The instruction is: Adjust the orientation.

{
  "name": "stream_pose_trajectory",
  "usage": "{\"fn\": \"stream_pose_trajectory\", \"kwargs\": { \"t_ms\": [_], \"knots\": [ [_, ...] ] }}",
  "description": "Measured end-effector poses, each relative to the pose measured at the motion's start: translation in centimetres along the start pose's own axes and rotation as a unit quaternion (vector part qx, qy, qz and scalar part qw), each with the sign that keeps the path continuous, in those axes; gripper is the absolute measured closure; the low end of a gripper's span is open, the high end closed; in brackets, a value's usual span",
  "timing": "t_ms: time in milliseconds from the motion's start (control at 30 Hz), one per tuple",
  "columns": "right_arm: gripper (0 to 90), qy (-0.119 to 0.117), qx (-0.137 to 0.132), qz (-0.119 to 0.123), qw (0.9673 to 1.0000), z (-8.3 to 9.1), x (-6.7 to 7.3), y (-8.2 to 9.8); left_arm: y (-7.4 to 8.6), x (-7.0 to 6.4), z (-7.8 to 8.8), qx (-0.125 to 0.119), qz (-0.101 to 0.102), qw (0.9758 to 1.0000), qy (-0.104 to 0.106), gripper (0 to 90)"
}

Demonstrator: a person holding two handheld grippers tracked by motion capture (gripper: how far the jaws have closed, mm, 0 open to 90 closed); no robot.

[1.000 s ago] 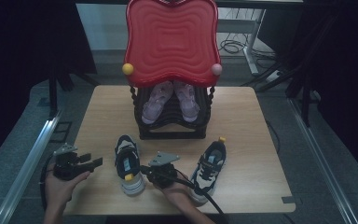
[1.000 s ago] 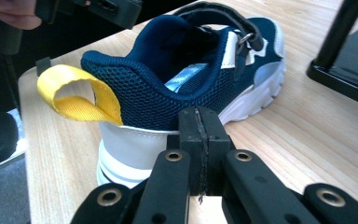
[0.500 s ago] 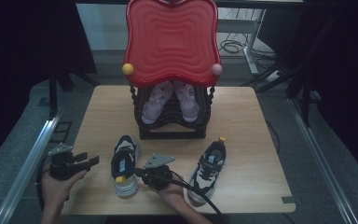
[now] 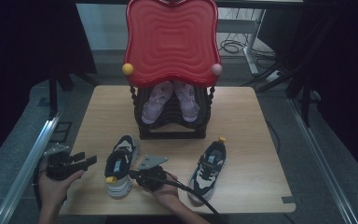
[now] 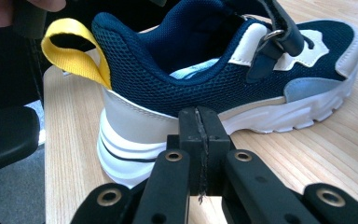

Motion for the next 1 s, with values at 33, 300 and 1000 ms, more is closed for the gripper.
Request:
{"fn": "stream_pose_trajectory", "kwargs": {
  "t_ms": [33, 300, 1000],
  "knots": [
    [89.7, -0.001, 0.001, 0.0, 1.0, -0.1, 0.0, -0.1, 0.0, 0.0, 0.0, -0.002, 0.0, 1.0, 0.0, 38.8],
    [89.7, -0.013, -0.002, 0.005, 0.9999, -1.2, 0.4, -0.6, -0.1, 0.2, 0.5, -0.018, 0.001, 0.9998, -0.002, 39.0],
    [89.6, -0.044, -0.008, 0.022, 0.9987, -4.7, 2.0, -2.6, -0.4, 1.5, 2.2, -0.047, 0.016, 0.9988, -0.006, 39.0]
  ]
}}
Point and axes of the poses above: each handheld gripper's, and its own axes: z roughly backward along the jaws, y roughly out of its underside, x roughly to its left, the point moved 1 cm from there along -z, roughly forward along the jaws, and after that the axes turned 13 degrees about z, right-handed, at the moved point
